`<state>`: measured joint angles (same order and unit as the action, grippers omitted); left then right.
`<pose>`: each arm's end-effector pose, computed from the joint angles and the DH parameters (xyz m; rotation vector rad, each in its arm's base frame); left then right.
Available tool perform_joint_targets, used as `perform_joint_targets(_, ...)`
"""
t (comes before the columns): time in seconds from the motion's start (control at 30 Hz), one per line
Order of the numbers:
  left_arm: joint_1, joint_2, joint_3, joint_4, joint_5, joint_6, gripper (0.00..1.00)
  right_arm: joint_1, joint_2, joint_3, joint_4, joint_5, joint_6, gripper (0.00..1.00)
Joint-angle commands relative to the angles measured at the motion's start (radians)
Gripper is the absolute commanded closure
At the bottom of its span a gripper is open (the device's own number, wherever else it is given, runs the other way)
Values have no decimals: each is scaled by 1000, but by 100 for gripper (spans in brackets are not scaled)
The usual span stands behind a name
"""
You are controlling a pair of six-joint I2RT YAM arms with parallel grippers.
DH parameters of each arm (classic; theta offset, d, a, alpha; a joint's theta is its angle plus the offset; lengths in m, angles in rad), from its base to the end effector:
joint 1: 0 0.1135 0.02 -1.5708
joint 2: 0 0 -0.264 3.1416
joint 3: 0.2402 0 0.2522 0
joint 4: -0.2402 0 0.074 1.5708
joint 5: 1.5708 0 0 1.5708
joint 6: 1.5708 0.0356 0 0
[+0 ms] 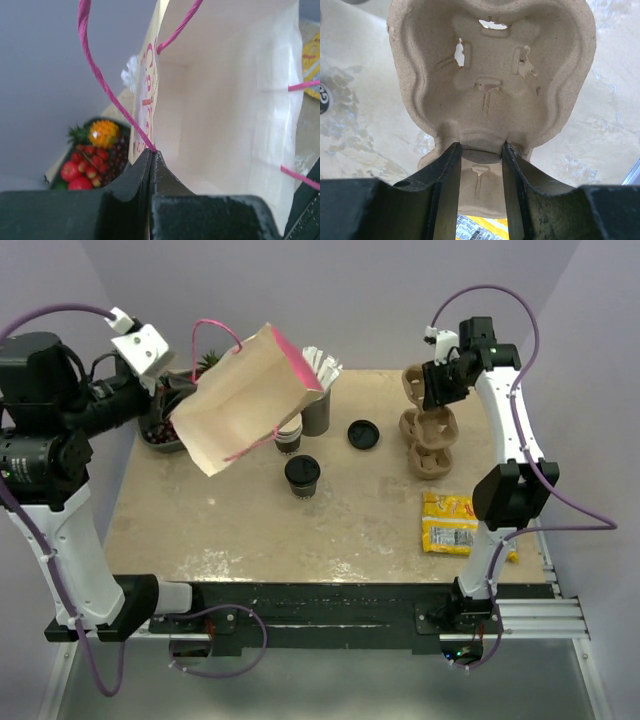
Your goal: Pack the takeout coffee
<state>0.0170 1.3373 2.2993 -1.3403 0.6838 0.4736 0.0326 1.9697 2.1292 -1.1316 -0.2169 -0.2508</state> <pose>0.1446 -0.0200 0.5681 0.8409 1.6749 -0.3287 0.4157 0.0212 0.3651 -0.4394 2.4810 0.1879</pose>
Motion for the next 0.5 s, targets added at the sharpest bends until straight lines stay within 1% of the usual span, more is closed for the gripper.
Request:
perform_joint_targets(0.0,-6,103,146,94,222,-68,100,-6,-38,84,39,-53,30,100)
perform_joint_targets(0.03,-9,102,120,143,243,-129,100,-8,-49,93,41,-50,28,100)
perform_joint_targets(0.07,-32,102,98,186,272,-151,100,-10,-58,95,36,-47,28,100)
perform_joint_targets(0.1,-35,92,50,278,289,-180,100,-13,-68,92,35,-42,27,100)
perform_joint_targets(0.13,-40,86,17,333,305,-244,100,-13,-87,83,32,-35,21,100)
perform_joint_targets(0.17,-54,77,-15,439,324,-272,100,-14,-100,77,26,-27,19,100)
perform_joint_targets(0.2,-67,62,-82,491,330,-298,100,-16,-110,68,26,-18,18,100)
perform_joint_targets(0.23,-81,59,-113,536,329,-344,100,-19,-126,54,24,-12,16,100)
perform_joint_targets(0.3,-141,60,-184,636,310,-375,100,-31,-164,43,26,14,15,100)
perform_joint_targets(0.33,-169,66,-193,651,275,-378,100,-31,-173,40,24,22,15,100)
perform_joint_targets(0.37,-233,75,-198,656,254,-372,100,-57,-195,40,21,30,12,100)
perform_joint_targets(0.43,-291,111,-196,662,217,-353,100,-80,-210,43,20,33,10,100)
perform_joint_targets(0.47,-340,121,-195,662,173,-340,100,-89,-219,44,18,31,12,100)
